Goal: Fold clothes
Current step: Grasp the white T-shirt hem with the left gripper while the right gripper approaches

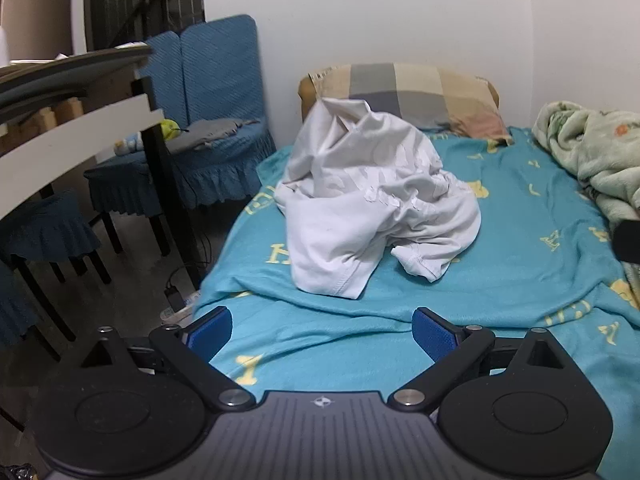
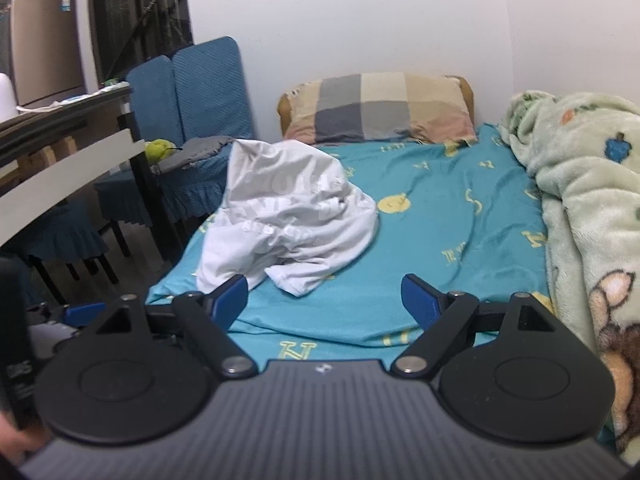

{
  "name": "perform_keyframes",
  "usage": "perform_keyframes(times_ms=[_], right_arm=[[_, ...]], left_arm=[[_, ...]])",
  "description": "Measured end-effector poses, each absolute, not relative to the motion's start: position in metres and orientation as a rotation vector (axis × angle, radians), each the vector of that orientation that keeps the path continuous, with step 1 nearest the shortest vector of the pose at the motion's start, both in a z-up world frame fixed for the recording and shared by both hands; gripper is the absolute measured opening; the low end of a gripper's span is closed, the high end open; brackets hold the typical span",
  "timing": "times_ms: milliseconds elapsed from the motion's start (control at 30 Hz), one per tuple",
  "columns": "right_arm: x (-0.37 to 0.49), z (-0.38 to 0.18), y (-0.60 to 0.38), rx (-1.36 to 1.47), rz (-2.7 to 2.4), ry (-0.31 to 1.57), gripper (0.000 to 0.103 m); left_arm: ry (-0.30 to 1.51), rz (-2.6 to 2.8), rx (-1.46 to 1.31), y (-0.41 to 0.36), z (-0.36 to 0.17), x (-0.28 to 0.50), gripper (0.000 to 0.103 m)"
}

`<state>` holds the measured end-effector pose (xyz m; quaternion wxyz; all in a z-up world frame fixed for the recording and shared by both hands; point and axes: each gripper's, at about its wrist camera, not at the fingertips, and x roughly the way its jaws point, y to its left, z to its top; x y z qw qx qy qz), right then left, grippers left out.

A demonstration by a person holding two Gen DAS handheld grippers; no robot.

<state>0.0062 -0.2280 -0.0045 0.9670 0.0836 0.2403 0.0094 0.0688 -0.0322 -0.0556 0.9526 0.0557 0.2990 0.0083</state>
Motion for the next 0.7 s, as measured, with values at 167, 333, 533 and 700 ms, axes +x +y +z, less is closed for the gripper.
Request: perform_keyframes(times_ms=[167,333,533,700], right_arm=[[0.01,-0.01,-0.241,0.222,-0.024,0.518,0.085],[0.018,-0.017,-0.261,0.334,-0.037,0.532,0.085],[0.036,-0.03,-0.267,0.386,-0.039,0.552,0.085],[0.055,-0.044,-0.265,0.384,-0.038,0.584,0.085]], left_arm=[[0.653,-0.03,0.178,-0.05,-0.078,0.112,0.093],[0.657,-0.057,0.247,-0.06,-0.108,0.151,0.09],[0.672,-0.038,0.213,-0.05,-0.138,0.192,0.079],[0.653,-0.012,0.199,-0.043,-0.152,0.214,0.049]])
